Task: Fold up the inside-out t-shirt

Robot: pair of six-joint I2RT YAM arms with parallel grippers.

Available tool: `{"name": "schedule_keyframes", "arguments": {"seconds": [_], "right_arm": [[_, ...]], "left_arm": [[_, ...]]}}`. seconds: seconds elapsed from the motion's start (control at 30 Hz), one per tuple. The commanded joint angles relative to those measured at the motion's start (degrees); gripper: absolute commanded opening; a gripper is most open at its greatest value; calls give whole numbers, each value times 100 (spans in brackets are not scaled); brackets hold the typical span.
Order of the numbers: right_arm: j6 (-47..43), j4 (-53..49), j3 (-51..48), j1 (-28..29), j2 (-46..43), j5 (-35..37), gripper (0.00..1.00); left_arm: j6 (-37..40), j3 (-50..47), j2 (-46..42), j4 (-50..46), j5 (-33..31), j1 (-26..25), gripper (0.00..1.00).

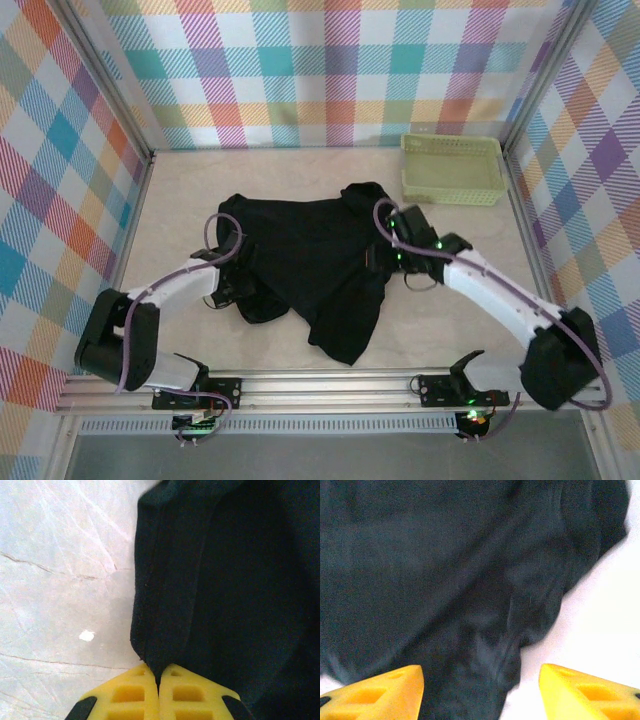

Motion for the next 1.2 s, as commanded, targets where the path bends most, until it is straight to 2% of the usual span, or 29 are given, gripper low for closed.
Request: {"name": "schedule_keyframes", "arguments": {"seconds": [0.0, 0.2, 0.53, 0.63, 0.77, 1.0, 1.17], "right_arm": [[774, -206, -808, 258, -410, -330, 63], [1253, 509, -1442, 602, -397, -555, 59], [960, 490, -462, 623, 782, 413, 50], [893, 372, -176, 621, 1202, 602, 44], [902, -65, 90, 618, 1560, 1067, 27], [913, -157, -288, 581, 1152, 1277, 2], [1033, -173, -786, 204, 462, 1055, 0]], "left_arm": [[-16, -56, -556, -43, -253, -41, 0], [-23, -143, -1320, -32, -463, -41, 0], [-11, -146, -1640, -219, -517, -41, 0], [-15, -182, -1670, -211, -532, -41, 0], [-44, -161, -1664, -306, -700, -33, 0], [-35, -129, -1628, -367, -907, 27, 0], [-103, -121, -1679, -509, -1136, 214, 0]]}}
